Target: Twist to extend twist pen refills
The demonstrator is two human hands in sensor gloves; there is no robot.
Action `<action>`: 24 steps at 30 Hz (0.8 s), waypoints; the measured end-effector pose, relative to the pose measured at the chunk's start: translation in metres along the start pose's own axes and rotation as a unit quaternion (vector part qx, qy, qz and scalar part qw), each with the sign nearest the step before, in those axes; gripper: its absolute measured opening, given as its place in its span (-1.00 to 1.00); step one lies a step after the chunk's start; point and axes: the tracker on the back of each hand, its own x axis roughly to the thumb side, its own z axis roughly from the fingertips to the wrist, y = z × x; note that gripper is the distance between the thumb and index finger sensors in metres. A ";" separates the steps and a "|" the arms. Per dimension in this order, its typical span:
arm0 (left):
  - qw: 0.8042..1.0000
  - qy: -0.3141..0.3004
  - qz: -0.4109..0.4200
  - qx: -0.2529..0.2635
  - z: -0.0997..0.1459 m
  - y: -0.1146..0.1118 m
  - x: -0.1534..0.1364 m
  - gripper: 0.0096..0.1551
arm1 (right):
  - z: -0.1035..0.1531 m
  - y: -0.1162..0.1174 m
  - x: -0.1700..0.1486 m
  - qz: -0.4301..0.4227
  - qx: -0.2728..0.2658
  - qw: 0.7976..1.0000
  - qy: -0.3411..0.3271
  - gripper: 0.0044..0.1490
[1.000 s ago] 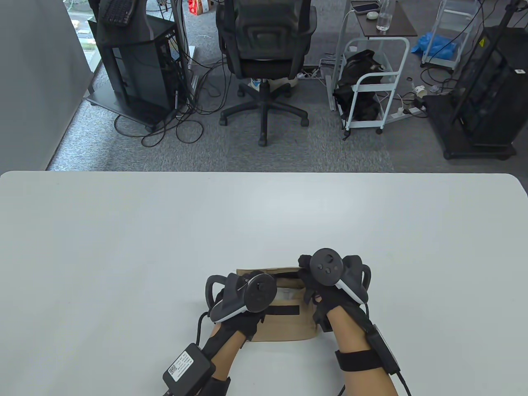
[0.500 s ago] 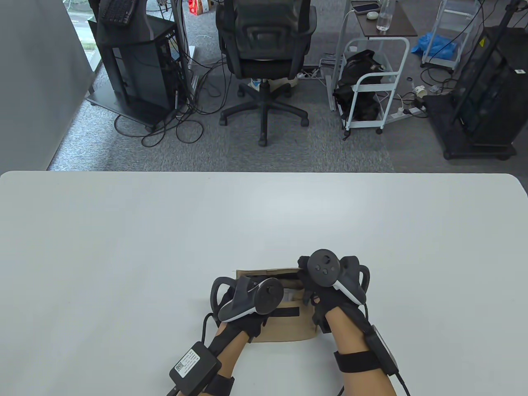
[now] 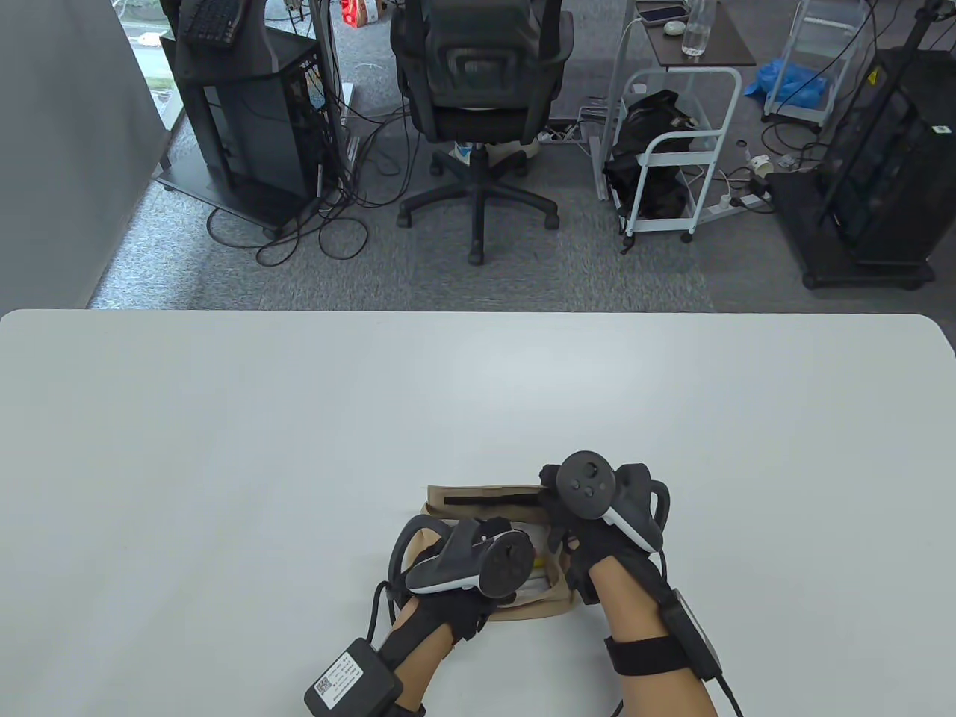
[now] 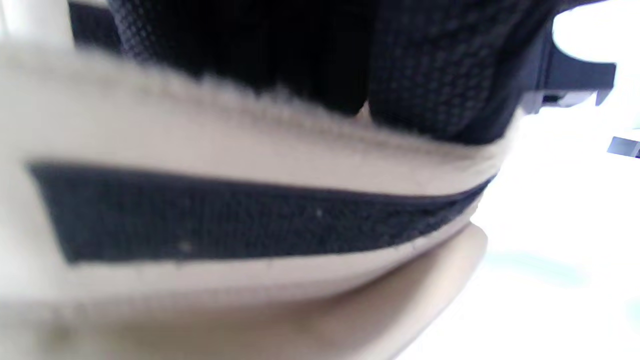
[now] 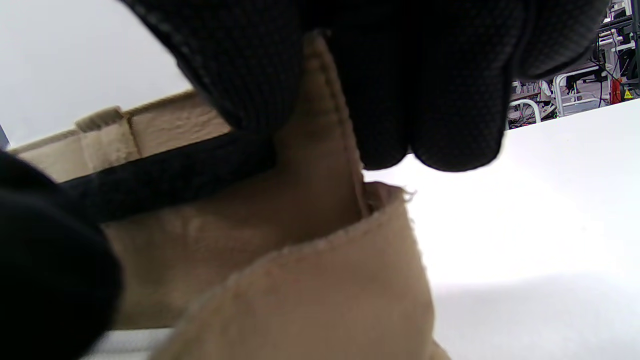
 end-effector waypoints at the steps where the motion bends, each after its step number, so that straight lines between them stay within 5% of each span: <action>1: 1.000 0.000 0.004 -0.010 -0.003 -0.003 -0.002 -0.03 | 0.000 0.000 0.000 0.001 0.000 1.000 0.000 -0.43; 11: 0.995 0.078 0.034 -0.060 -0.011 -0.025 -0.029 0.06 | 0.000 0.000 0.000 0.005 0.004 1.000 0.005 -0.44; 24: 0.991 0.126 -0.033 -0.039 -0.013 -0.033 -0.031 -0.34 | 0.001 0.000 0.000 0.015 0.005 1.000 0.008 -0.45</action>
